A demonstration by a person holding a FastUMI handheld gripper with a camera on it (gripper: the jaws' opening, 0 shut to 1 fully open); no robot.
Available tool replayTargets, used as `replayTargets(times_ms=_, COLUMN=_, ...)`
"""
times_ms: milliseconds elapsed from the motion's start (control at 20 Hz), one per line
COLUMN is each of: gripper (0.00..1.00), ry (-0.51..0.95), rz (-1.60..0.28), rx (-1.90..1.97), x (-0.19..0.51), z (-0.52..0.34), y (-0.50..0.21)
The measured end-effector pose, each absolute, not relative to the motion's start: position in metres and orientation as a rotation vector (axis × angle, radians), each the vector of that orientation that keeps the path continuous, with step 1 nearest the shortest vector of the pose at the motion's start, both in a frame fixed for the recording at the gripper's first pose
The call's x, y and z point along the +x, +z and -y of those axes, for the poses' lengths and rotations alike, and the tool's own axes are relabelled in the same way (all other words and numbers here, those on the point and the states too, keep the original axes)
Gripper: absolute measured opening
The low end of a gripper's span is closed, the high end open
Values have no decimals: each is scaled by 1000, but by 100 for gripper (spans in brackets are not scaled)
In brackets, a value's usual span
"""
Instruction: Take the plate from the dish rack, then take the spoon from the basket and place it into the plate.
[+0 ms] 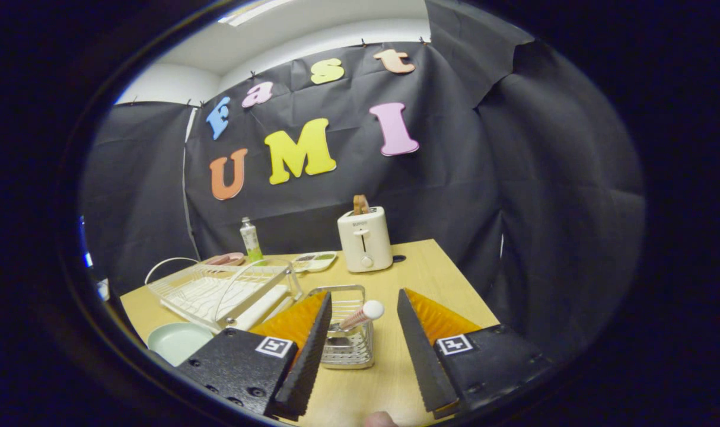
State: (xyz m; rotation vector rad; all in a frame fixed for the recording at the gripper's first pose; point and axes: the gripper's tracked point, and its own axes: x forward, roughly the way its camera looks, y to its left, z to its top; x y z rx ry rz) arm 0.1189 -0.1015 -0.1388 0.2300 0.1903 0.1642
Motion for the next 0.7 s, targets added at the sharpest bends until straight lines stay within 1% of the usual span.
replayTargets(times_ms=100, gripper=61, ry=189, rz=-203, rx=244, x=125, z=97, y=-140)
replayTargets(times_ms=250, gripper=36, ry=204, rz=-208, rx=241, x=128, z=93, y=-136)
replayTargets(times_ms=300, gripper=29, ry=219, rz=-216, rx=256, x=127, z=89, y=-135)
replayTargets(times_ms=350, gripper=24, ry=225, rz=-238, rx=274, x=126, z=88, y=-135)
replayTargets(times_ms=450, gripper=21, ry=246, rz=-270, rx=324, x=123, z=87, y=-131)
replayTargets(times_ms=550, gripper=19, ry=225, rz=-279, rx=333, x=122, z=93, y=-126)
replayTargets(times_ms=700, gripper=17, ry=196, rz=-233, rx=302, x=111, z=99, y=-100)
